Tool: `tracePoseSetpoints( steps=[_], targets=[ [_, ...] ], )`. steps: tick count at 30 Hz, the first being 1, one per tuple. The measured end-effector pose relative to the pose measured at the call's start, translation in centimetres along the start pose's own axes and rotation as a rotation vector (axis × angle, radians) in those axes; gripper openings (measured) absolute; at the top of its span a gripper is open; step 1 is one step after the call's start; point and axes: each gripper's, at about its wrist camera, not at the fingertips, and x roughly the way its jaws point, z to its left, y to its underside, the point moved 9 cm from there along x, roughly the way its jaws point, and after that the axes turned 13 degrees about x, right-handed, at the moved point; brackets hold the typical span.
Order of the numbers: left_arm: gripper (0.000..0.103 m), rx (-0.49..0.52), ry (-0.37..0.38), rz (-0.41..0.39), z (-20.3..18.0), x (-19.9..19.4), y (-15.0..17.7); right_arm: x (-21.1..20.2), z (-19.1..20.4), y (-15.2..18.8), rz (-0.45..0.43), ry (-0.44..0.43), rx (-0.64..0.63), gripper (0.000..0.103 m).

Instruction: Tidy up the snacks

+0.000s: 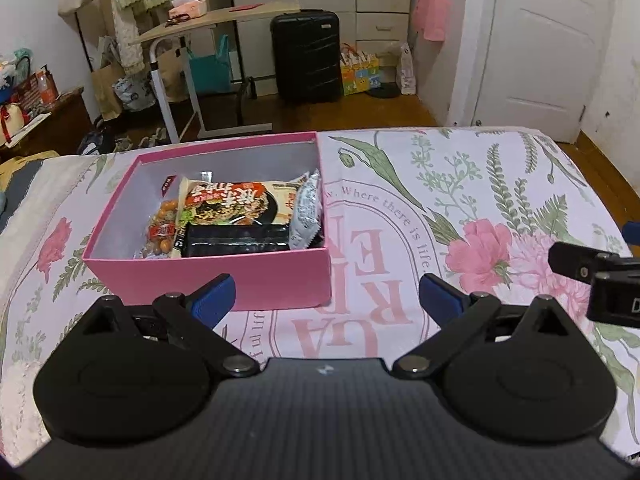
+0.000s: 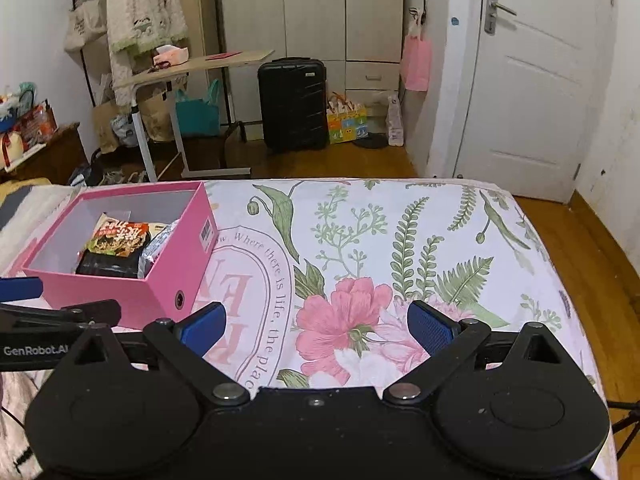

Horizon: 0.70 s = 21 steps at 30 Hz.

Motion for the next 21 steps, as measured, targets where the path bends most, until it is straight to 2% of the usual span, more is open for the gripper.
tracePoseSetpoints(
  steps=[3, 7, 12, 21],
  targets=[
    [0.100, 0.020, 0.001, 0.008, -0.42, 0.11, 0.10, 0.15, -0.18, 0.05, 0.007, -0.002, 0.008, 0.099],
    [0.100, -0.009, -0.012, 0.027, -0.41, 0.47, 0.46, 0.49, -0.32, 0.33, 0.016, -0.010, 0.015, 0.099],
    [0.100, -0.002, -0.024, 0.003, -0.42, 0.11, 0.40, 0.63, -0.40, 0.55, 0.011, -0.013, 0.008, 0.099],
    [0.100, -0.002, -0.004, 0.012, -0.82, -0.01, 0.50, 0.57, -0.48, 0.57, -0.013, 0.008, 0.004, 0.099]
  ],
)
